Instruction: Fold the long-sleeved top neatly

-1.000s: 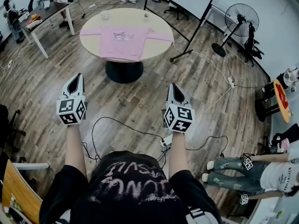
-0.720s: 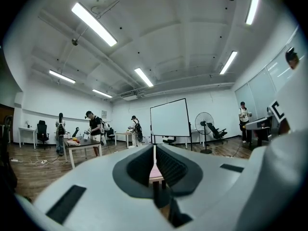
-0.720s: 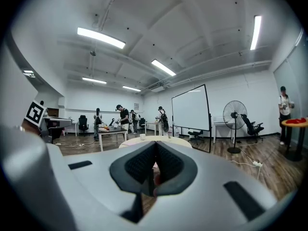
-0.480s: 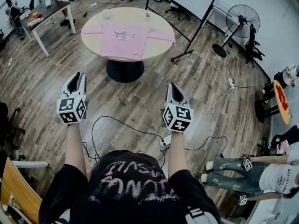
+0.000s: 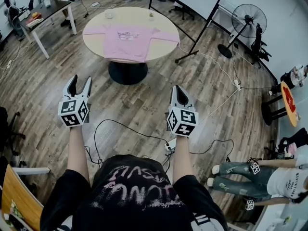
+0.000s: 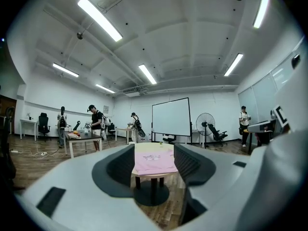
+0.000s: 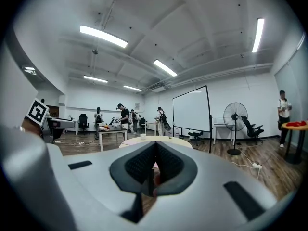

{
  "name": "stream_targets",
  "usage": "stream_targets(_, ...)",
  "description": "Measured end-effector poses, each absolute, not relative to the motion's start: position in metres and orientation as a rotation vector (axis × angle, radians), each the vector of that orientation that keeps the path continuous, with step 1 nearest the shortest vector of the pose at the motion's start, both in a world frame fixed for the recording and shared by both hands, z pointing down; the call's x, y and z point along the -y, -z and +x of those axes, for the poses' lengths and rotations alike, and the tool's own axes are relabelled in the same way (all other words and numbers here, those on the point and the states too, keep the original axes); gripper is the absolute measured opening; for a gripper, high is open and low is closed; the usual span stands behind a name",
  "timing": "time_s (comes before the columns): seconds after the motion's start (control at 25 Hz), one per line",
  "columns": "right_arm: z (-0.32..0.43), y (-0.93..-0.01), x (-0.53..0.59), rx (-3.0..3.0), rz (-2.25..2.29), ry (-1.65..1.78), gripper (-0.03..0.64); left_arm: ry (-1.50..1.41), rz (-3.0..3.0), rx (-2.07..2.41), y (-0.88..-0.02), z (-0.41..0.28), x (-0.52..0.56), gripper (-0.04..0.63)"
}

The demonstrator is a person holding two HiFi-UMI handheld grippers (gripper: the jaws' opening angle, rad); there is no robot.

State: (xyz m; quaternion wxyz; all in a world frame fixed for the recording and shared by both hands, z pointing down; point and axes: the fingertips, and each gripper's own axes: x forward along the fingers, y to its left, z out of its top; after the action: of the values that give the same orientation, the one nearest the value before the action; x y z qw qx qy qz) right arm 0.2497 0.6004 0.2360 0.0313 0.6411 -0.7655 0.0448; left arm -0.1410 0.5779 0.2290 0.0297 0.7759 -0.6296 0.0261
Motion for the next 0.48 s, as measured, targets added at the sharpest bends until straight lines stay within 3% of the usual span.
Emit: stream_targets(0.48,0.202,-0.248,-0.592,2.334,1.989,-0.176,0.005,-0.077,2.401,1.904,-0.24,-0.186,-0.567,0.252)
